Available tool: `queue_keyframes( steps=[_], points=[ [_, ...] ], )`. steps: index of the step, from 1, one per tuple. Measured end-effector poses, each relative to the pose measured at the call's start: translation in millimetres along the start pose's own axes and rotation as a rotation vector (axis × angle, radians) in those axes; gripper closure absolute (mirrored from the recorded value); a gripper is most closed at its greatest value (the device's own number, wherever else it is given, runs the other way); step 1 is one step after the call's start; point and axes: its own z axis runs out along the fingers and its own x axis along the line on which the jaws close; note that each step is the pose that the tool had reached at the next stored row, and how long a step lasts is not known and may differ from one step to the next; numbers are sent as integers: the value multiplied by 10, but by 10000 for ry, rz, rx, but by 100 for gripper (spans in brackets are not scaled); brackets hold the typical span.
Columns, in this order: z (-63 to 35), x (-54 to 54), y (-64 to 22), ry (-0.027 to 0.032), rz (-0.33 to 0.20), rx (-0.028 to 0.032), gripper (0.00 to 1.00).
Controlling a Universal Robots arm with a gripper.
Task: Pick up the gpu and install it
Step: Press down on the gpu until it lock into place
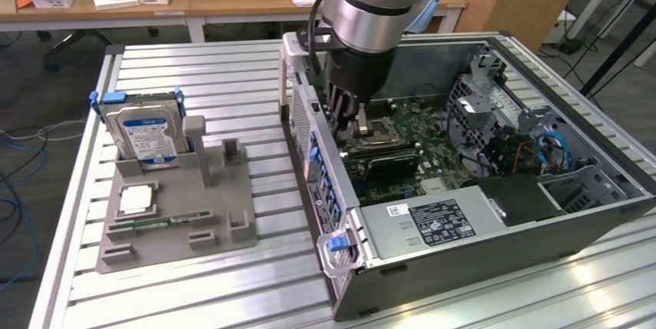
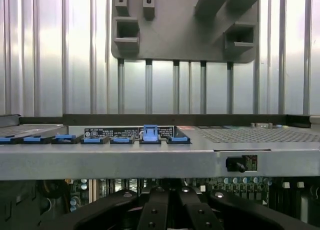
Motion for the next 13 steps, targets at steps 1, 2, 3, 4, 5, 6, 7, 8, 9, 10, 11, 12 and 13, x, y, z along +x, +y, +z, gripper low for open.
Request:
queue_keyframes(
  steps=[1, 2, 3, 4, 5, 6, 7, 8, 9, 10, 11, 12, 13],
  points=[
    [-10, 0, 0, -1, 0, 1, 89],
    [-14, 0, 1, -2, 0, 3, 89],
    [-14, 0, 1, -3, -1, 3, 89],
    [-14, 0, 3, -2, -2, 3, 89],
    [-15, 2, 9, -1, -1, 2, 89],
    [-15, 6, 12, -1, -2, 2, 89],
    [-14, 7, 21, -2, 0, 3, 89],
    [-14, 8, 23, -2, 0, 3, 89],
    [-13, 8, 23, -1, 0, 2, 89],
    [-7, 9, 23, -3, 0, 3, 89],
    [-1, 11, 23, -1, 0, 2, 89],
    [7, 12, 23, 0, 1, 1, 89],
    [16, 13, 23, 1, 0, 2, 89]
  ],
)
